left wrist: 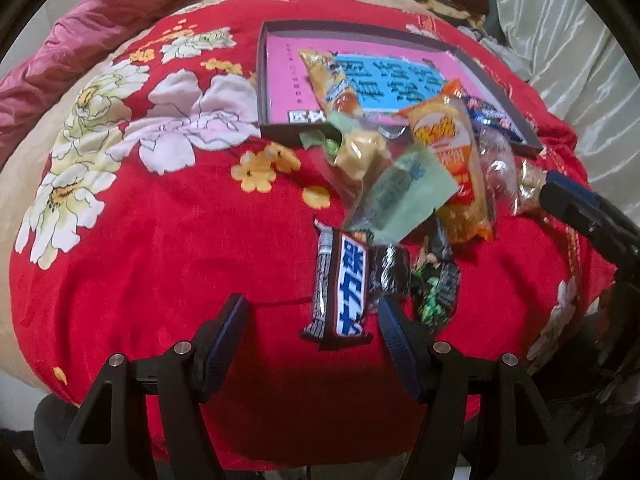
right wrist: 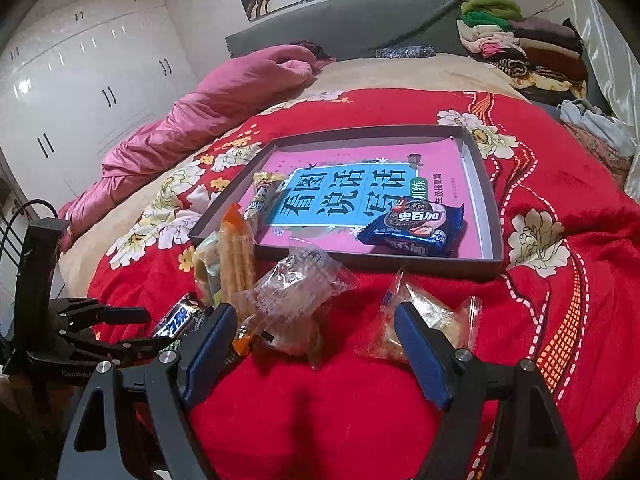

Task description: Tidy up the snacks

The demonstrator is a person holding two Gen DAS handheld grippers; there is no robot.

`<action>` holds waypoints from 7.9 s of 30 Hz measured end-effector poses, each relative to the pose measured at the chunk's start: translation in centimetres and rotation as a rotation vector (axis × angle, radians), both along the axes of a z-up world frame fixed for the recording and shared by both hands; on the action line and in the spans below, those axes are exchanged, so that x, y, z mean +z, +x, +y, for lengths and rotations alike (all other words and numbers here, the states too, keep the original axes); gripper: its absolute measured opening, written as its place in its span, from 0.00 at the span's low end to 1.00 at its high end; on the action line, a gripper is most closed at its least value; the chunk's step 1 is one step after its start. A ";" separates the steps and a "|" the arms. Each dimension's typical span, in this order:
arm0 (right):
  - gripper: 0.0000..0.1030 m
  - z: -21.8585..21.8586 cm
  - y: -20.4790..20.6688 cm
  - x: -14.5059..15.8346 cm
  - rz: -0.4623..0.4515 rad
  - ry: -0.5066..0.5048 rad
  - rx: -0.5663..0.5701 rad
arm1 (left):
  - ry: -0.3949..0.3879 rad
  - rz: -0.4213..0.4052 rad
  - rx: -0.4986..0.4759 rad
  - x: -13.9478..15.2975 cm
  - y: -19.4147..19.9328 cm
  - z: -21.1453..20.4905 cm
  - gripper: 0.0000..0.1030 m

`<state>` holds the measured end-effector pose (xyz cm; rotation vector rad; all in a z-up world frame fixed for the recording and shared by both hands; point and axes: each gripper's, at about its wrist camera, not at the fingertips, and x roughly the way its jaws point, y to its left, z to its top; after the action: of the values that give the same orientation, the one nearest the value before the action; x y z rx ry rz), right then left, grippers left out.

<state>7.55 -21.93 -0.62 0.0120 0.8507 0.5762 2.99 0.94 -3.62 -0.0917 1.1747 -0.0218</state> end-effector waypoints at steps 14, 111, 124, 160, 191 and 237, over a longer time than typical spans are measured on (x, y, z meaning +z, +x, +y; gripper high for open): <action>0.78 1.1 1.2 -1.2 0.069 0.044 -0.009 | 0.001 -0.040 0.008 -0.4 0.5 0.7 0.55; 0.37 -4.3 6.2 2.6 -0.053 0.196 -0.078 | -0.089 -0.267 0.119 8.3 6.8 1.6 0.29; 0.37 -5.5 7.4 3.2 -0.073 0.215 -0.107 | -0.088 -0.272 0.125 7.9 8.4 1.3 0.29; 0.37 -7.3 11.3 2.0 -0.072 0.048 -0.204 | -0.018 -0.215 0.143 3.6 13.2 1.7 0.29; 0.37 -5.0 11.7 -0.6 -0.021 -0.080 -0.168 | -0.001 -0.172 0.129 0.8 14.4 0.8 0.29; 0.46 -3.8 11.7 -1.5 0.029 -0.032 -0.116 | -0.041 -0.187 0.146 1.2 14.4 1.3 0.29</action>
<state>19.25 -25.78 -2.08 0.0399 0.8819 0.4547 17.39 2.24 -2.45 -0.2069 0.9788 0.0734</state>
